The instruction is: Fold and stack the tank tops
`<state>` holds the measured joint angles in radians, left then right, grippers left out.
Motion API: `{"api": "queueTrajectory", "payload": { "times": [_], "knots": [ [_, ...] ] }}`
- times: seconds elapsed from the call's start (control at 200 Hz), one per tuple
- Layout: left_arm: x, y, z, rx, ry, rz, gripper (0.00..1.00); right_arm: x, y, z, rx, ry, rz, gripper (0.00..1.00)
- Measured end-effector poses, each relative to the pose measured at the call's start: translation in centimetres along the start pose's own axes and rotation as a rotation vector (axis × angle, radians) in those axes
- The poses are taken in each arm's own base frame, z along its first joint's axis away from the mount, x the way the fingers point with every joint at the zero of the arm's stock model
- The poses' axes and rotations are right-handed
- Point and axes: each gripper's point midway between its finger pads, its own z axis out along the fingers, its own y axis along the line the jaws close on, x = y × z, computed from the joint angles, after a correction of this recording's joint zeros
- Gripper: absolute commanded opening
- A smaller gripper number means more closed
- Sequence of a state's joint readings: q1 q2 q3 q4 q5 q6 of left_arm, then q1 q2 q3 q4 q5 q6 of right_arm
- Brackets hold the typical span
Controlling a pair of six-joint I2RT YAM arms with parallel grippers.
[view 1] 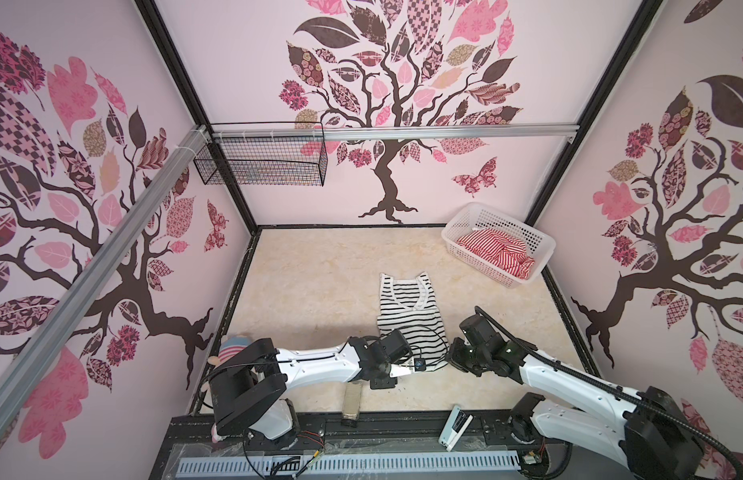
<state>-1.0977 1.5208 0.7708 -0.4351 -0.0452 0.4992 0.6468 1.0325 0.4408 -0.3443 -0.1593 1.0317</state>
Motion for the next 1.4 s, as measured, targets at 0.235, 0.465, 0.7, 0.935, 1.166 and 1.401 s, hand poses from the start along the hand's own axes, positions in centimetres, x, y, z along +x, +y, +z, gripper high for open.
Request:
{"api": "queueTrajectory", "payload": {
  "times": [0.235, 0.465, 0.7, 0.935, 1.166, 1.401],
  "knots": [
    [-0.2, 0.5, 0.4, -0.027, -0.004, 0.010, 0.39, 0.0, 0.0, 0.0, 0.000, 0.000, 0.000, 0.00],
    [0.0, 0.0, 0.8, -0.001, 0.004, 0.029, 0.28, 0.0, 0.1, -0.1, -0.004, -0.002, 0.000, 0.00],
    [-0.7, -1.4, 0.1, 0.108, 0.000, 0.051, 0.03, -0.3, 0.9, -0.8, -0.021, -0.013, -0.003, 0.00],
    [-3.3, -3.4, -2.8, 0.283, -0.060, 0.041, 0.03, -0.9, 2.2, -2.8, -0.067, -0.053, -0.010, 0.00],
    [-6.4, -4.5, -6.5, 0.428, -0.136, 0.000, 0.09, -2.0, 3.2, -6.7, -0.111, -0.132, -0.007, 0.00],
    [-9.6, -3.4, -11.5, 0.529, -0.272, -0.081, 0.13, -3.8, 5.2, -10.9, -0.172, -0.209, 0.014, 0.00]
  ]
}}
